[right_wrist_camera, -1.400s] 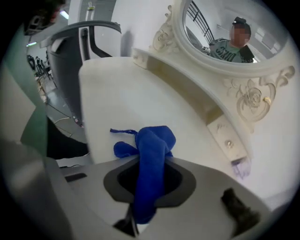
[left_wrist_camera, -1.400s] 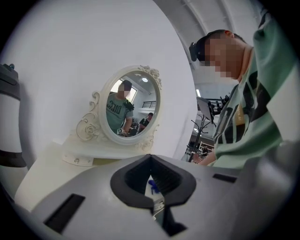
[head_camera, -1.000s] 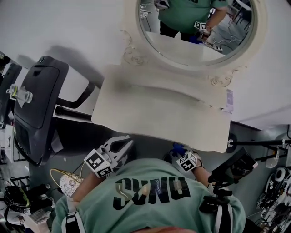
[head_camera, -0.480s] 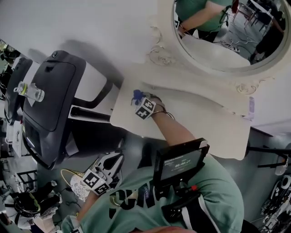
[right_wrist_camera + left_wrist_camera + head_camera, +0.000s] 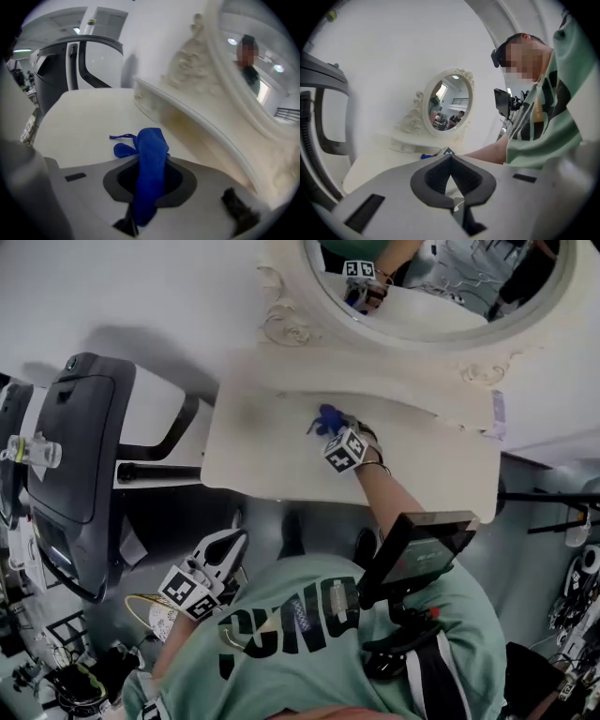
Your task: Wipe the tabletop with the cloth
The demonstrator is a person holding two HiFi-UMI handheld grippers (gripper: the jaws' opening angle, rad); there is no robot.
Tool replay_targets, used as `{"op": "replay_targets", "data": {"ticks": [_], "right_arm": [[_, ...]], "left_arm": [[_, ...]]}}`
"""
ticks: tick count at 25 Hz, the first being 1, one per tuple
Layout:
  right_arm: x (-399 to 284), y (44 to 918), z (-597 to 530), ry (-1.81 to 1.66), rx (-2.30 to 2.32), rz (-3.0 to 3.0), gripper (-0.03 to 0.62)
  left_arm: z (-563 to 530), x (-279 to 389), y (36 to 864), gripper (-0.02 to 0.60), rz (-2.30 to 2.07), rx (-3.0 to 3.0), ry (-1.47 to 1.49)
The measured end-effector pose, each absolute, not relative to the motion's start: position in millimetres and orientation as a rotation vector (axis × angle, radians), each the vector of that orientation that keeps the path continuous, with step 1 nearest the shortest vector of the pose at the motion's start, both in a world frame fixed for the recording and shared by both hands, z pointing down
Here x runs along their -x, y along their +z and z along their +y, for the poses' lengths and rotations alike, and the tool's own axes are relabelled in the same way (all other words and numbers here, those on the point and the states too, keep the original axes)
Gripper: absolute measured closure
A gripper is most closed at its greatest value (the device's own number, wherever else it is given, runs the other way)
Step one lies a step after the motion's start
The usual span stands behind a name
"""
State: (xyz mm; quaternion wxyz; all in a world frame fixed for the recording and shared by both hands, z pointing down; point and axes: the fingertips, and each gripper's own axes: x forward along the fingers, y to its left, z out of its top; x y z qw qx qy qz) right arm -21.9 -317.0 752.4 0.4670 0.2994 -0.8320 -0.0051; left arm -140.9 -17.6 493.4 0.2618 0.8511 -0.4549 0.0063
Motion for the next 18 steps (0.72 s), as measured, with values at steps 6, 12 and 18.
{"op": "replay_targets", "data": {"ticks": [6, 12, 18], "right_arm": [[-395.7, 768.4, -293.8, 0.288, -1.238, -1.571, 0.533], [-510.1, 766.4, -276.0, 0.347, -1.330, -1.503, 0.534], [-508.4, 767.8, -274.6, 0.393, -1.262, -1.559, 0.534]], "left_arm": [[-52.1, 10.5, 465.0, 0.577, -0.983, -2.482, 0.063], [-57.8, -97.8, 449.2, 0.578, -0.888, -2.530, 0.122], [-39.6, -134.9, 439.7, 0.577, -0.925, -2.548, 0.115]]}}
